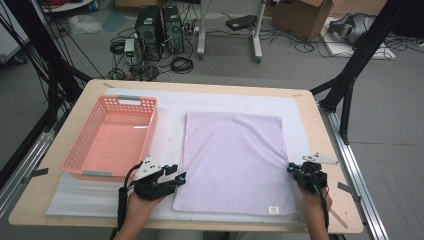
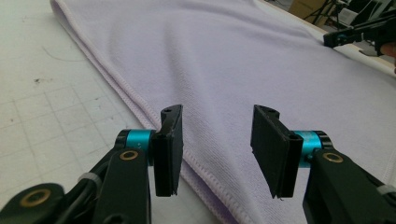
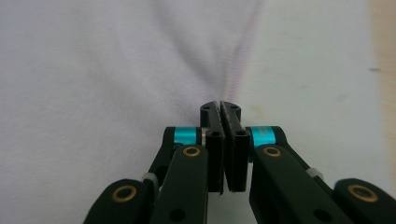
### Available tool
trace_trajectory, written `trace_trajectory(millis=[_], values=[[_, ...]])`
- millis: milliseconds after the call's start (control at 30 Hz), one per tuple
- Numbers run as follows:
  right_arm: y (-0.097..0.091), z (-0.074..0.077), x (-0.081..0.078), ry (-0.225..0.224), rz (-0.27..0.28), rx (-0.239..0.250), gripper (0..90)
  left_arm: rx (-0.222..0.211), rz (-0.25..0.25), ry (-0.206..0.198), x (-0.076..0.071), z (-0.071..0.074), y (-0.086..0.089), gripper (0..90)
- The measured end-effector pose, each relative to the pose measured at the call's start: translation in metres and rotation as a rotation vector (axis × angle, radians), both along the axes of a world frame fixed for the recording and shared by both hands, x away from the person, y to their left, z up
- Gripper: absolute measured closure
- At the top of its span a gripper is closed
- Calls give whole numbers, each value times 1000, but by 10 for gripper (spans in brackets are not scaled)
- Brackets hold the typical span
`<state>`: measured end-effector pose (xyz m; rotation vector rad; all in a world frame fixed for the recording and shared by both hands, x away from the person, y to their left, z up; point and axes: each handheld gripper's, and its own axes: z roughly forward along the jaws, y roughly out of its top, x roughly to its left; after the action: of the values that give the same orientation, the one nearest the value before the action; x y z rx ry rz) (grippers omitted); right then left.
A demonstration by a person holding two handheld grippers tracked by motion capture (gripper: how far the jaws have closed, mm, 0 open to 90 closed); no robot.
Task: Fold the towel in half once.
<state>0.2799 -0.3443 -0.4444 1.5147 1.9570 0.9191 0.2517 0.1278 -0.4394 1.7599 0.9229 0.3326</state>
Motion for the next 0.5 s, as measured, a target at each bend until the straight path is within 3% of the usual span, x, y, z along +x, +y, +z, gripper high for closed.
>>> trace_trajectory(millis=[100, 200, 267, 367, 500], values=[[-8, -4, -4, 13, -19, 51, 859, -3, 8, -3, -2, 0, 2, 533], [-9, -2, -10, -17, -19, 58, 587, -5, 18, 1, -2, 1, 4, 495], [-13, 3, -14, -38, -15, 81, 554, -15, 19, -3, -2, 2, 5, 479], [-18, 11, -25, -67, 20, 107, 488, -22, 14, -11, -2, 3, 6, 451], [-17, 19, -39, -118, 110, 73, 385, -39, 15, -22, -1, 5, 7, 413]])
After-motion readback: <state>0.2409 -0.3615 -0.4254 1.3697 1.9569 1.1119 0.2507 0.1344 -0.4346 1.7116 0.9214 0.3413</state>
